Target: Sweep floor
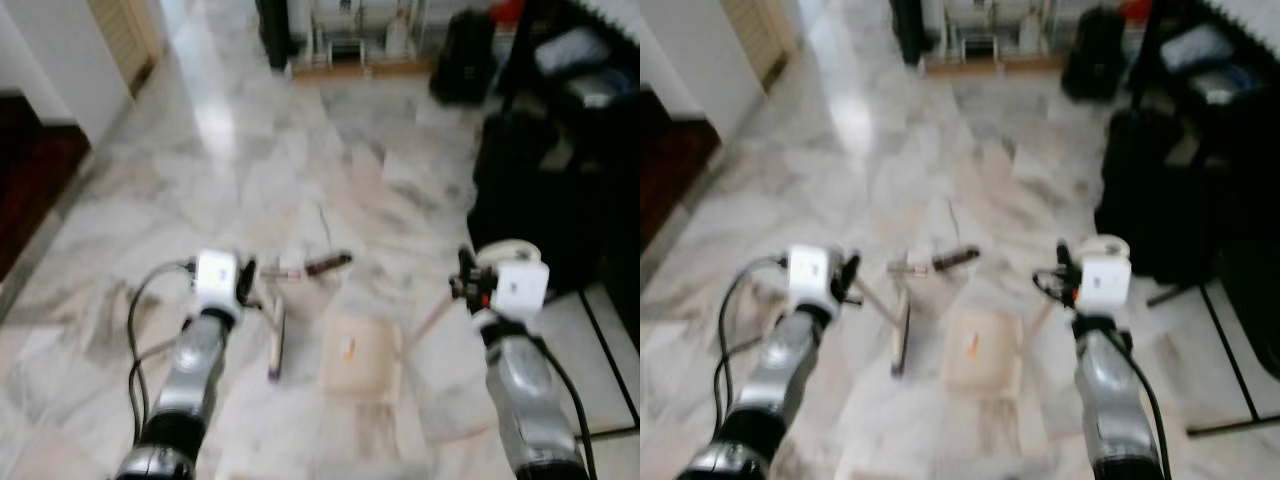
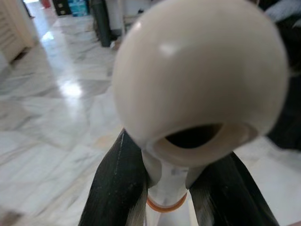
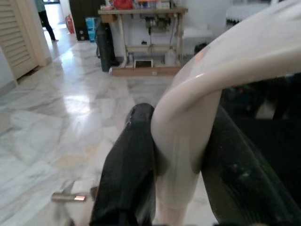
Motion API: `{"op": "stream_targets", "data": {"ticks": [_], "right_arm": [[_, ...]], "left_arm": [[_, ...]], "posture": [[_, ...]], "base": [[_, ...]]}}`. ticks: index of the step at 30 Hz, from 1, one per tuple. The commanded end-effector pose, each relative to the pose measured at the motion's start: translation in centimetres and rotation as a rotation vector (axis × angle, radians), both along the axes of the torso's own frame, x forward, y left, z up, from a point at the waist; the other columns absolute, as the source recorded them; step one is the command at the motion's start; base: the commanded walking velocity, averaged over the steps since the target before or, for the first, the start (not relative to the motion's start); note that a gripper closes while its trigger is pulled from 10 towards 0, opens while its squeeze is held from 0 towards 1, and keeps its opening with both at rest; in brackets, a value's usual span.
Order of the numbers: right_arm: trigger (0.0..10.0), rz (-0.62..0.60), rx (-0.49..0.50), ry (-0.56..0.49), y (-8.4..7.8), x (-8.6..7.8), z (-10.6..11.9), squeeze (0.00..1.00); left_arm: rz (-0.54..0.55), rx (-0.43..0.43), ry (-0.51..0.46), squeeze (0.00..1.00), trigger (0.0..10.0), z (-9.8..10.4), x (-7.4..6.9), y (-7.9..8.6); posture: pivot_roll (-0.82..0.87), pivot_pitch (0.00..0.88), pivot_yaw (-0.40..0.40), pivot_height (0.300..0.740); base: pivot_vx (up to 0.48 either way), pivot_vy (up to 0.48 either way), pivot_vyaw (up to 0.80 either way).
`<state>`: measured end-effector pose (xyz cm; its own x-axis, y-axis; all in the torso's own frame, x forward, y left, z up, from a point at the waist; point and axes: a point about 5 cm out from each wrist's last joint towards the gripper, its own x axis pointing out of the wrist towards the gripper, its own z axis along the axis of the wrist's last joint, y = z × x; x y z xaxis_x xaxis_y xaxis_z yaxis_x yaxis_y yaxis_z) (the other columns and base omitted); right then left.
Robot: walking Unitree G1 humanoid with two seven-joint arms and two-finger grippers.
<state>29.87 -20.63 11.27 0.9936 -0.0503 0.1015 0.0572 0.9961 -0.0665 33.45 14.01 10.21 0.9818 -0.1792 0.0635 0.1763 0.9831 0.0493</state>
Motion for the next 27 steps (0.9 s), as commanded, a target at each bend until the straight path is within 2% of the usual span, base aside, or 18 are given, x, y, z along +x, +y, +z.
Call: {"op": "stream_targets", "data": {"ticks": [1, 19, 27], "right_arm": [[10.0, 0.018, 0.006, -0.089, 0.6, 0.4, 1.9, 0.0], [10.0, 0.033, 0.021, -0.104, 0.8, 0.4, 2.2, 0.0], [10.0, 0.033, 0.023, -0.111, 0.8, 0.5, 2.4, 0.0]], "left_arm": [[0.022, 0.007, -0.051, 0.0, 10.0, 1.0, 0.3, 0.8], [0.029, 0.007, -0.078, 0.0, 10.0, 1.8, 0.5, 0.8], [0.035, -0.004, -0.107, 0.0, 10.0, 2.7, 1.0, 0.7]], "posture": [[0.0, 0.101, 0.036, 0.74], [0.01, 0.124, 0.03, 0.74], [0.01, 0.13, 0.032, 0.74]], "base": [[0.382, 0.0, 0.0], [0.381, 0.0, 0.0], [0.381, 0.0, 0.0]]}}
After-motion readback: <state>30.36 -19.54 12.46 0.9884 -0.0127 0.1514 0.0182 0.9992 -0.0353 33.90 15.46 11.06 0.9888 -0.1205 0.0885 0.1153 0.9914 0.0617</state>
